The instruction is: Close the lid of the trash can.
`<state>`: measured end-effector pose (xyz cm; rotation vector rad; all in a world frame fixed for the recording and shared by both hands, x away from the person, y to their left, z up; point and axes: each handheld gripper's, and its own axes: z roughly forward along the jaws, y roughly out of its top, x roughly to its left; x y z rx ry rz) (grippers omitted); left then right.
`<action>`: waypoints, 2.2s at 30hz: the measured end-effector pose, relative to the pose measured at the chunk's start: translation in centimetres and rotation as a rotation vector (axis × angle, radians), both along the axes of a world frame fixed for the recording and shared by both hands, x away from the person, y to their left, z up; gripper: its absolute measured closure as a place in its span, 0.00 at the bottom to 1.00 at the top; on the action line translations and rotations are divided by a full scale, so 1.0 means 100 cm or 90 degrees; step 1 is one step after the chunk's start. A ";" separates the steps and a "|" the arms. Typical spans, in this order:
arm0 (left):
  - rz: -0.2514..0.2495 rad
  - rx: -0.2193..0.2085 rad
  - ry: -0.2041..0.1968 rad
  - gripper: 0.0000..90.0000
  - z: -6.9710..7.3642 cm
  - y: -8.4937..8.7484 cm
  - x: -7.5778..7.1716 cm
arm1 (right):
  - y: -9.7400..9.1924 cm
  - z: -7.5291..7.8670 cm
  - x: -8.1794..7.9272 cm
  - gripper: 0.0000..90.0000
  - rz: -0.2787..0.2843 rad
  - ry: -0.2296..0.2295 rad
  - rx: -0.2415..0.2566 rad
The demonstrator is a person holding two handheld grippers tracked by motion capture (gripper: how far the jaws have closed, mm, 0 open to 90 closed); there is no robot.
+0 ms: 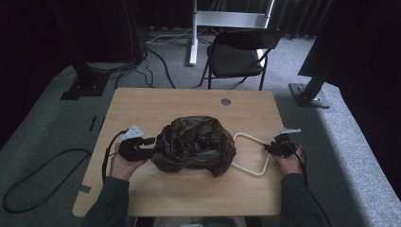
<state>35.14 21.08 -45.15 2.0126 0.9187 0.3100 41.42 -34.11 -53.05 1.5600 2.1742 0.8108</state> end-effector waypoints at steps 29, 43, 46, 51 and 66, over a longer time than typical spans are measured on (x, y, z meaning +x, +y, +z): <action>-0.001 0.000 -0.001 0.56 0.001 0.001 -0.001 | 0.003 0.000 -0.001 0.79 0.006 -0.006 -0.029; 0.000 -0.001 -0.001 0.56 0.001 0.001 -0.001 | 0.006 0.002 -0.002 0.84 0.005 -0.009 -0.055; -0.001 0.000 0.000 0.56 0.000 0.001 -0.001 | 0.007 0.002 -0.002 0.84 0.006 -0.008 -0.069; -0.001 0.001 0.000 0.56 0.000 0.001 -0.001 | 0.005 0.003 -0.003 0.85 0.004 -0.004 -0.068; -0.003 0.000 0.001 0.56 0.000 0.001 -0.001 | 0.004 0.004 -0.005 0.85 0.001 -0.007 -0.092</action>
